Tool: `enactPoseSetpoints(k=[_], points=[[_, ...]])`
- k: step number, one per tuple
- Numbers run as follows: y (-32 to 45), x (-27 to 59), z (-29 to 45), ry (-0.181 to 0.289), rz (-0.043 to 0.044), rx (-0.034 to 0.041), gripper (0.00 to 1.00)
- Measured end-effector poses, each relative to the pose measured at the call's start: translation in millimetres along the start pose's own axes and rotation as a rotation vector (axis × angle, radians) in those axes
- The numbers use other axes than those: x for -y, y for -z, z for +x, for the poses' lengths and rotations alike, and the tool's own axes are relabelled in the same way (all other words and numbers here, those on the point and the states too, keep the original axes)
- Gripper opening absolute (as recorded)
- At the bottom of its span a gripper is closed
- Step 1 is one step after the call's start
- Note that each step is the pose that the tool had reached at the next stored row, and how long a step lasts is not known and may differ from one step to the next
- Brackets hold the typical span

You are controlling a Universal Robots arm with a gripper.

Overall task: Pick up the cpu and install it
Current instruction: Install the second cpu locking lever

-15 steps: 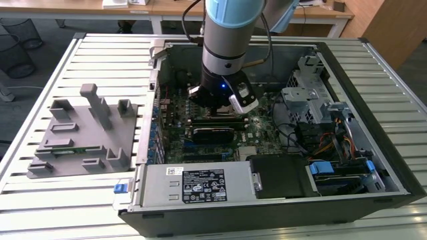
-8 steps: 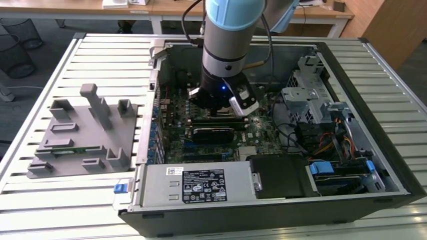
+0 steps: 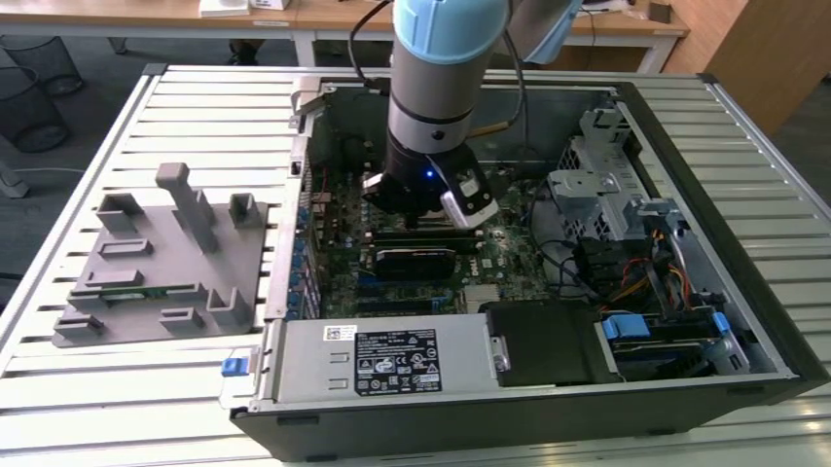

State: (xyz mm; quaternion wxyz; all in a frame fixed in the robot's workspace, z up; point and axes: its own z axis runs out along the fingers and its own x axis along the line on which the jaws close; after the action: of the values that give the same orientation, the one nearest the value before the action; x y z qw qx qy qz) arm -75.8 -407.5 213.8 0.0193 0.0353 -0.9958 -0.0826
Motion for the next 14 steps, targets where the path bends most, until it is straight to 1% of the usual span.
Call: enactPoseSetpoints(k=[1, 3, 5, 14], points=[[-3.5, 0.5, 1.0, 0.0, -0.0004, -0.0006, 0.11], [-5.1, 0.8, 2.0, 0.0, -0.003, -0.0006, 0.11], [-5.8, 1.4, 2.7, 0.0, -0.0093, -0.0001, 0.11], [-8.0, 4.4, 4.9, 0.001, -0.0262, 0.0011, 0.11]])
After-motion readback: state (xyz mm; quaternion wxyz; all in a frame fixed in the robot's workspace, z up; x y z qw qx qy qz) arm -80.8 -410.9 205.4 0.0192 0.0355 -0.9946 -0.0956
